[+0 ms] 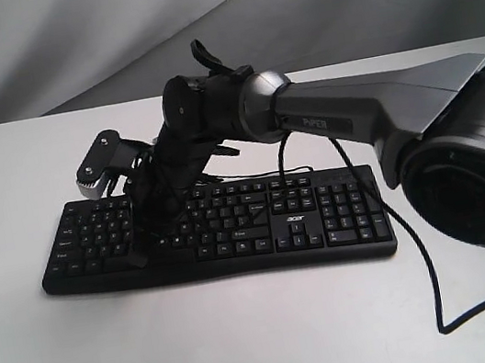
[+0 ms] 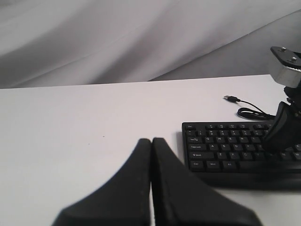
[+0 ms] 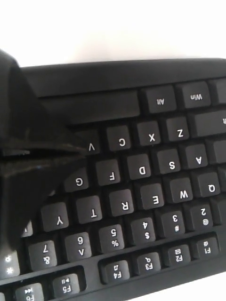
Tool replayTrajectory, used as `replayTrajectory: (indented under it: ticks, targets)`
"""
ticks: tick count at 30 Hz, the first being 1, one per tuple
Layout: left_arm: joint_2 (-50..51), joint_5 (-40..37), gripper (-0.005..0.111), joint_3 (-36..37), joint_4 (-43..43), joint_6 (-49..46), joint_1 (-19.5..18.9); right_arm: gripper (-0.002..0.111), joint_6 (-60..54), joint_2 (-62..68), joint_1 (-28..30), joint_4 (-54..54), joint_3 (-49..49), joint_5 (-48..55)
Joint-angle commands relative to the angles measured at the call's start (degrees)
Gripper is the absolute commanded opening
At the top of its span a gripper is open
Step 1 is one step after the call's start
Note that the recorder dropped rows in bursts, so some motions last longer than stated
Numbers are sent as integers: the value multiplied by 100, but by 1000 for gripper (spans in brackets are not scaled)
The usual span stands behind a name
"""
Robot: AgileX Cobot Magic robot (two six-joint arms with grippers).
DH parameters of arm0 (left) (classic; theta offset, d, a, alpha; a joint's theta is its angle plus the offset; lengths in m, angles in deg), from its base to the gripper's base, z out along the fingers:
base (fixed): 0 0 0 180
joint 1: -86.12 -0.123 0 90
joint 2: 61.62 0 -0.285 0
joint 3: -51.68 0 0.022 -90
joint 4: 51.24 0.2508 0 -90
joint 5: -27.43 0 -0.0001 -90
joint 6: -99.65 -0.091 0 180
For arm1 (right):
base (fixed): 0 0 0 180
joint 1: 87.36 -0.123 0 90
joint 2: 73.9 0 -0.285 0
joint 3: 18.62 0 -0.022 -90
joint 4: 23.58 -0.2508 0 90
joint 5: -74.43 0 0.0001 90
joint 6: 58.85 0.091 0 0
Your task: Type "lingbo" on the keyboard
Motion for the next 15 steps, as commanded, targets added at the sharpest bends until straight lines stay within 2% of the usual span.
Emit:
replayTrajectory:
  ticks: [1, 15]
  targets:
    - [-21, 39, 1, 28, -21, 12, -6, 0, -55, -62, -15, -63, 36, -74]
    - [-21, 39, 1, 28, -21, 12, -6, 0, -55, 56, -15, -105, 36, -74]
